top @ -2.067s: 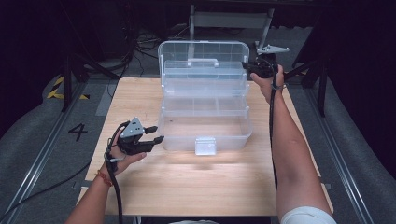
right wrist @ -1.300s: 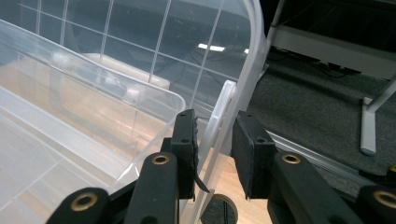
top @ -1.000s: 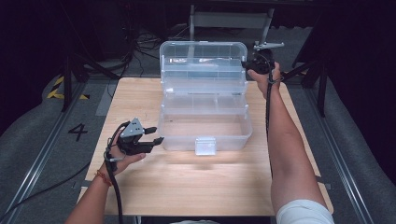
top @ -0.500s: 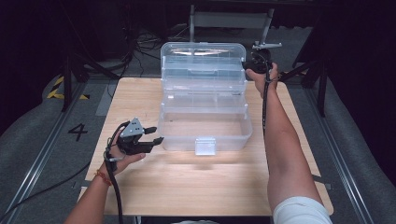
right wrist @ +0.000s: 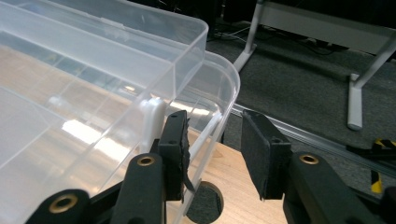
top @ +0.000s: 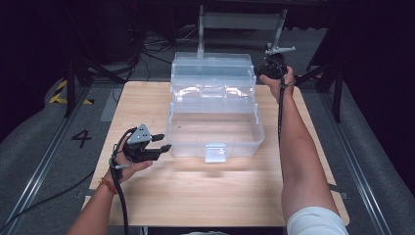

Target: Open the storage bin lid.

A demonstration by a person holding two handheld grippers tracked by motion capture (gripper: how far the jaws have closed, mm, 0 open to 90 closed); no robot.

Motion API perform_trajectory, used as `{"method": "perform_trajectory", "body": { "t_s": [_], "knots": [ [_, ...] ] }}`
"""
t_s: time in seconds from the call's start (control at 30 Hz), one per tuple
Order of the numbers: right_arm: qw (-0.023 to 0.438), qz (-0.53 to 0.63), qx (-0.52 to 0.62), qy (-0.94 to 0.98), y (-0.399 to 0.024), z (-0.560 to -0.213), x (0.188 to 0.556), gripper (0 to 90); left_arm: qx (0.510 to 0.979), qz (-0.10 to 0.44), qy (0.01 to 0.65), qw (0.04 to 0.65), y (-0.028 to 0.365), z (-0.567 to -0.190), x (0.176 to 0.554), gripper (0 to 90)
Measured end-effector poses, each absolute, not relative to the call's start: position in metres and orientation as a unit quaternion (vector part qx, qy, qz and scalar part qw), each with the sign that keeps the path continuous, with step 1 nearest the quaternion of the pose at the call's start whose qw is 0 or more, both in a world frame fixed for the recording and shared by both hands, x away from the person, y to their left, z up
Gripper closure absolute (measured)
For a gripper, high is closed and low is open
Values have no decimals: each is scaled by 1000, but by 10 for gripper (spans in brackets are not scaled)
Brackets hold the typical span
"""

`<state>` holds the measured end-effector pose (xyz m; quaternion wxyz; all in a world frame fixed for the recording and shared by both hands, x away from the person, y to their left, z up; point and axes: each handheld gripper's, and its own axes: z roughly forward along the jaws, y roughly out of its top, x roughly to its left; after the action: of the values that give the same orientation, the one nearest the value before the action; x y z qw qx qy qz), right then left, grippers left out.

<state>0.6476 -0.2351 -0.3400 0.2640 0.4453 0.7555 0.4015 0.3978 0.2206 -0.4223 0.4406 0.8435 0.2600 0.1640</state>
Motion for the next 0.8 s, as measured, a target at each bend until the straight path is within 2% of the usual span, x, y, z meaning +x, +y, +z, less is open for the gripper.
{"method": "perform_trajectory", "body": {
  "t_s": [0.5,0.8],
  "knots": [
    [284,396,421,765,-236,-328,621,604,851,172,258,423,222,-418,392,506],
    [290,404,393,774,-241,-313,585,524,860,183,254,403,225,-413,383,490]
  ]
}}
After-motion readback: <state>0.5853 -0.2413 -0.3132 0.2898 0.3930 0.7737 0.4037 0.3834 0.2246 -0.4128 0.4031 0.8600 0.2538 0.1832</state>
